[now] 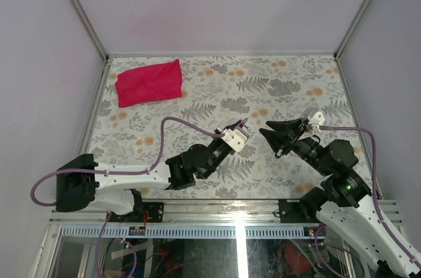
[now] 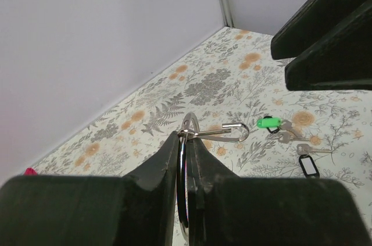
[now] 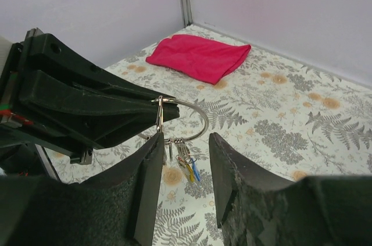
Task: Put the keys on the keyring
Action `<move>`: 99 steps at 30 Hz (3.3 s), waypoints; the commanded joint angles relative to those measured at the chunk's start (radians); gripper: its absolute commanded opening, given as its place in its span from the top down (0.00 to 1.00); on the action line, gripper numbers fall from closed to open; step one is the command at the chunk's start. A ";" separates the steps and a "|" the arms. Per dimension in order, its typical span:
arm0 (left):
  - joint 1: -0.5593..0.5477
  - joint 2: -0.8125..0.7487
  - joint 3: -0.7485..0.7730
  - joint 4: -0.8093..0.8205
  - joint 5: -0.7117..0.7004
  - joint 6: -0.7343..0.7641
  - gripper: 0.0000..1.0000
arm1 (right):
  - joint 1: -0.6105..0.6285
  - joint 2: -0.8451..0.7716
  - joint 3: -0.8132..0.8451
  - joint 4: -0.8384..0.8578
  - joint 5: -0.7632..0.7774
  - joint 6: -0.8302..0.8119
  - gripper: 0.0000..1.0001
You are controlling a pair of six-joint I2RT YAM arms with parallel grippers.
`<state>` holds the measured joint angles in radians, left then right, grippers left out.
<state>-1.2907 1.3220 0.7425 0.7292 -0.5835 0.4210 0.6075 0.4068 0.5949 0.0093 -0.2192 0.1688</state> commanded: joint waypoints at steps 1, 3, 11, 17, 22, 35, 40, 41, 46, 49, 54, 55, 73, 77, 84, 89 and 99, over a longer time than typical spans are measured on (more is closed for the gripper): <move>-0.007 -0.028 0.047 0.019 -0.064 0.013 1.00 | -0.003 0.000 -0.007 0.147 0.002 0.009 0.57; -0.007 -0.034 0.048 0.009 -0.065 0.011 1.00 | -0.003 0.006 -0.029 0.216 -0.039 0.008 0.57; -0.005 -0.048 0.049 0.006 -0.063 0.013 1.00 | -0.003 0.097 -0.074 0.388 -0.175 -0.006 0.55; -0.006 -0.059 0.046 0.004 -0.063 0.012 1.00 | -0.003 0.148 -0.069 0.415 -0.212 -0.019 0.59; -0.005 -0.060 0.045 0.004 -0.057 0.010 1.00 | -0.003 0.177 -0.070 0.419 -0.234 -0.017 0.64; -0.006 -0.062 0.048 0.001 -0.052 0.006 1.00 | -0.003 0.215 -0.059 0.425 -0.242 -0.018 0.75; -0.005 -0.072 0.047 -0.010 -0.047 -0.001 1.00 | -0.003 0.239 -0.024 0.389 -0.246 -0.014 0.98; -0.004 -0.077 0.046 -0.013 -0.046 -0.002 1.00 | -0.003 0.243 -0.010 0.373 -0.246 -0.017 1.00; -0.005 -0.105 0.020 -0.009 -0.016 0.001 0.93 | -0.003 0.255 0.075 0.270 -0.253 -0.022 1.00; -0.005 -0.128 -0.008 0.018 0.018 0.027 0.84 | -0.003 0.274 0.142 0.164 -0.258 -0.019 1.00; -0.005 -0.165 -0.053 0.044 0.093 0.064 0.70 | -0.002 0.319 0.276 0.013 -0.270 0.009 1.00; -0.006 -0.173 -0.059 0.044 0.106 0.073 0.68 | -0.003 0.330 0.311 -0.030 -0.271 0.010 1.00; -0.006 -0.255 -0.114 0.121 0.227 0.311 0.58 | -0.003 0.529 0.668 -0.526 -0.325 0.006 1.00; -0.007 -0.253 -0.127 0.087 0.290 0.431 0.58 | -0.003 0.545 0.701 -0.565 -0.332 0.013 1.00; -0.007 -0.270 -0.129 0.030 0.337 0.509 0.59 | -0.003 0.577 0.765 -0.638 -0.366 0.018 1.00; -0.007 -0.262 -0.113 0.015 0.370 0.515 0.61 | -0.003 0.588 0.774 -0.651 -0.396 0.030 1.00; -0.006 -0.256 -0.111 0.007 0.414 0.522 0.69 | -0.004 0.603 0.793 -0.688 -0.451 0.036 1.00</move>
<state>-1.2907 1.0706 0.6167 0.7227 -0.2054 0.9253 0.6075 1.0077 1.3273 -0.6827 -0.6136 0.1856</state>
